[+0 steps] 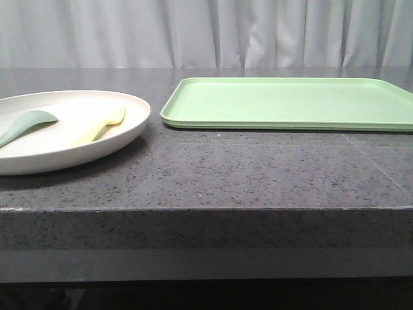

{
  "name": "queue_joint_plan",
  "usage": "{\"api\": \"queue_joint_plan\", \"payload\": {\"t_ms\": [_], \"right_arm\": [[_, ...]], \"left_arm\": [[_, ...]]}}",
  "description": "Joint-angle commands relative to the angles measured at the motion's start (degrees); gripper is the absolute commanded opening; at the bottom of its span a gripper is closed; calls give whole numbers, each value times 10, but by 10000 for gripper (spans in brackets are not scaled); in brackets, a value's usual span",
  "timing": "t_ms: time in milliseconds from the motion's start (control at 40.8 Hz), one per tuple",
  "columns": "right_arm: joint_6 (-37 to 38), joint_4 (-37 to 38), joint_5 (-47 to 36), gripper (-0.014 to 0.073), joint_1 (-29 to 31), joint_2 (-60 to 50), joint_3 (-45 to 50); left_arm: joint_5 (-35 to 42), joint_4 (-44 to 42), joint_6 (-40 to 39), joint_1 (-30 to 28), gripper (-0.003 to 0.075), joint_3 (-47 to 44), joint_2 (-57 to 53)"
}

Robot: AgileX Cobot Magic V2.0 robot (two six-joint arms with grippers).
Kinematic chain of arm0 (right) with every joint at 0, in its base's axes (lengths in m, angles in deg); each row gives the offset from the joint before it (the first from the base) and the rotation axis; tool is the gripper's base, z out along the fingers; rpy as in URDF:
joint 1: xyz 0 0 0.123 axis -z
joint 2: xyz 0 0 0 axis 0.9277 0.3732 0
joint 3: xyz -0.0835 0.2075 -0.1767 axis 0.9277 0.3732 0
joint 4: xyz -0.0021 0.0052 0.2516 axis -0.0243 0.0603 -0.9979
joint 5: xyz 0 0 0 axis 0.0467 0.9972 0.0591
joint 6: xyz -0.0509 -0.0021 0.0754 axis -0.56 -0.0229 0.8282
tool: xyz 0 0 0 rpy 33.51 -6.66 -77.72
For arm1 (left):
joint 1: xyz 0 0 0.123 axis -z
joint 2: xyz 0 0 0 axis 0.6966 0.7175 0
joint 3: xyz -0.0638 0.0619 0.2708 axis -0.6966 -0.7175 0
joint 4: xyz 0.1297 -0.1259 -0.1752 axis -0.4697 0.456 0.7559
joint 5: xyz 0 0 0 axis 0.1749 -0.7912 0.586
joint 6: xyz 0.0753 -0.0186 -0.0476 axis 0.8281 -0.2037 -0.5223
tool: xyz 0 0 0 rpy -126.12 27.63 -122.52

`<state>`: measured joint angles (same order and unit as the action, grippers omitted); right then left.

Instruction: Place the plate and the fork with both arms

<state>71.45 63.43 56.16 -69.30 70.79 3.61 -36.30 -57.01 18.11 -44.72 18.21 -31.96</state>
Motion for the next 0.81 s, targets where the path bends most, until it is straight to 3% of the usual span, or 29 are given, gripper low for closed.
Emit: {"api": "queue_joint_plan", "payload": {"t_ms": [0,147,221,319,784], "right_arm": [[-3,0,-41,111,4,7,-20],[-3,0,-41,426,4,7,-20],[-3,0,-43,543,4,8,-20],[-3,0,-43,608,4,8,-20],[-3,0,-43,602,4,8,-20]], "left_arm": [[53,2,1,0,167,23,4],[53,13,1,0,538,23,4],[53,13,1,0,623,23,4],[53,13,1,0,623,23,4],[50,15,1,0,534,23,4]]}}
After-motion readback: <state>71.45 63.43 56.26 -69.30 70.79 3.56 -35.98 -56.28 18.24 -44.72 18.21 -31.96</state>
